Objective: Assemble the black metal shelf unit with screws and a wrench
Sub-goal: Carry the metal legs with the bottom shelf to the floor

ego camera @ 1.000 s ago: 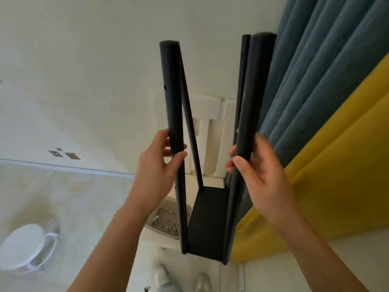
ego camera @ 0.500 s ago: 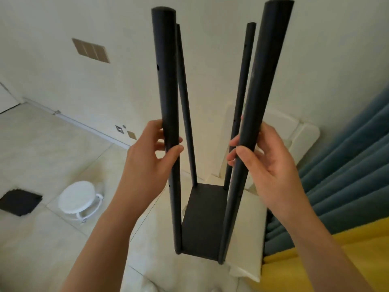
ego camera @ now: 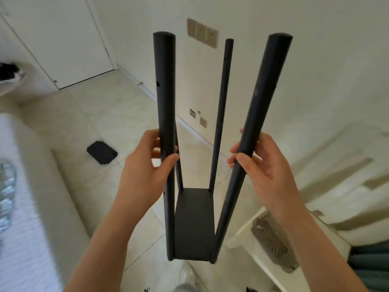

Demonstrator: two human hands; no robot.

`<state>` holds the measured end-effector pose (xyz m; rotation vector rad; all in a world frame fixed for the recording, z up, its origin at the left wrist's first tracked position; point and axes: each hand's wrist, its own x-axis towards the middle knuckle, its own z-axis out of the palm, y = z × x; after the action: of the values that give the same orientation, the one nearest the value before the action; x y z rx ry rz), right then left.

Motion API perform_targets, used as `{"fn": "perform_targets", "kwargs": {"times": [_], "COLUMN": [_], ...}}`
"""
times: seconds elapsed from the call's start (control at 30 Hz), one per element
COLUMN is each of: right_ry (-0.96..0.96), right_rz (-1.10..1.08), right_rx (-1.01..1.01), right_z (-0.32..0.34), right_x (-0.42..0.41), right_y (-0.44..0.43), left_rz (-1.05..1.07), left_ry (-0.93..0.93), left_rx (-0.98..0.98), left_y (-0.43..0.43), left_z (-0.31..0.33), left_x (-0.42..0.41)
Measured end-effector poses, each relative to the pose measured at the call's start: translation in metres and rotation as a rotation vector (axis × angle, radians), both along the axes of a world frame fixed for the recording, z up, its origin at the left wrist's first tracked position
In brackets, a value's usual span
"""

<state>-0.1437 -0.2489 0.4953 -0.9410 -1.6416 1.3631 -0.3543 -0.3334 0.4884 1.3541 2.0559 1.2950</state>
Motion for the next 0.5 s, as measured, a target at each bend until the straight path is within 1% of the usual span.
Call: {"fn": "perform_targets", "kwargs": {"times": [0.13,0.27,0.5], "right_ry": [-0.009,-0.035,-0.066], "right_rz": [0.115,0.213,0.364], "right_rx": [-0.033,-0.065,-0.101], "right_z": [-0.012,-0.02,-0.035], "right_x": [-0.061,-0.116,-0.201], "right_y": [0.006,0.017,0.052], "left_rz": [0.096,0.202,0.376], "left_ry": [0.002,-0.045,-0.091], "left_rx": [-0.031,-0.036,-0.062], "left_y": [-0.015,-0.026,-0.017], "left_z": [-0.01,-0.019,-0.039], "left_x": [-0.052,-0.095,-0.158]}}
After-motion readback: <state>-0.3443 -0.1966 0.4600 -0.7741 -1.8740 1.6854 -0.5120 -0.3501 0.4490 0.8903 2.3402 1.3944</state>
